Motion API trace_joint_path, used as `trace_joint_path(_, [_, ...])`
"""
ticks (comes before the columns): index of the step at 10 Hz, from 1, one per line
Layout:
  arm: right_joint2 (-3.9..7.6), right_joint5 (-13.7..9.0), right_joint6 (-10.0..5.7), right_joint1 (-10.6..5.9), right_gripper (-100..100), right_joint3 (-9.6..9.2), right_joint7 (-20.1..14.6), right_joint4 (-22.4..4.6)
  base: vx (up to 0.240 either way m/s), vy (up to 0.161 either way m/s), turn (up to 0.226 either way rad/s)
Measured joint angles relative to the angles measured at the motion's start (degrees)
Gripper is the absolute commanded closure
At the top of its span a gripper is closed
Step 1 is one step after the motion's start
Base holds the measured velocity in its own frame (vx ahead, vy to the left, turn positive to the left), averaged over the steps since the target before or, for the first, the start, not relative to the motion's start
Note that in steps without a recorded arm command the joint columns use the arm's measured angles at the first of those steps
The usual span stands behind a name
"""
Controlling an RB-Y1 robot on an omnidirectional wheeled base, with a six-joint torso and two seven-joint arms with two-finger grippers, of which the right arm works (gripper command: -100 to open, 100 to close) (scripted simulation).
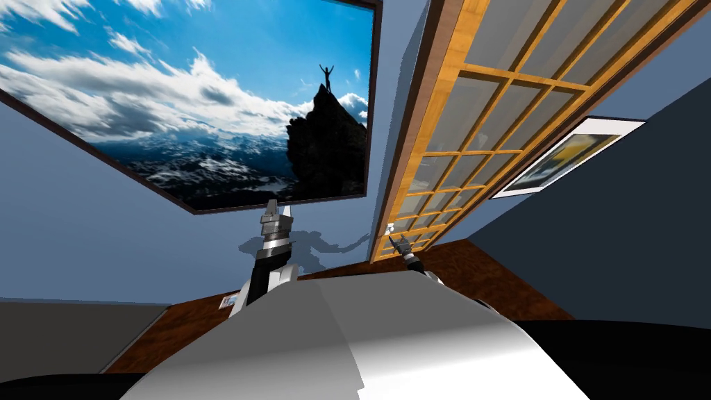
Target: Pull the door open
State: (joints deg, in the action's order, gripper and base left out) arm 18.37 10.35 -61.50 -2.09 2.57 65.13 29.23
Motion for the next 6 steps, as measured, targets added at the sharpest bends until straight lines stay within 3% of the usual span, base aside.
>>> trace_joint_path(2, [0.67,-0.88,-1.53,-0.22,-100,1.12,0.13,-2.36,0.168,0.025,0.143])
trace_joint_path(3, [0.84,-1.19,-1.11,1.15,-100,1.51,0.0,-0.42,0.148,0.007,0.078])
trace_joint_path(4, [0.98,-1.43,-1.44,1.39,-100,1.81,-0.01,-1.11,0.037,0.003,-0.006])
trace_joint_path(5, [0.97,-1.43,-1.66,1.53,100,1.8,0.01,-1.38,-0.033,-0.007,0.002])
trace_joint_path(6, [0.96,-1.42,-1.56,1.47,100,1.79,-0.01,-1.21,-0.023,0.001,0.011])
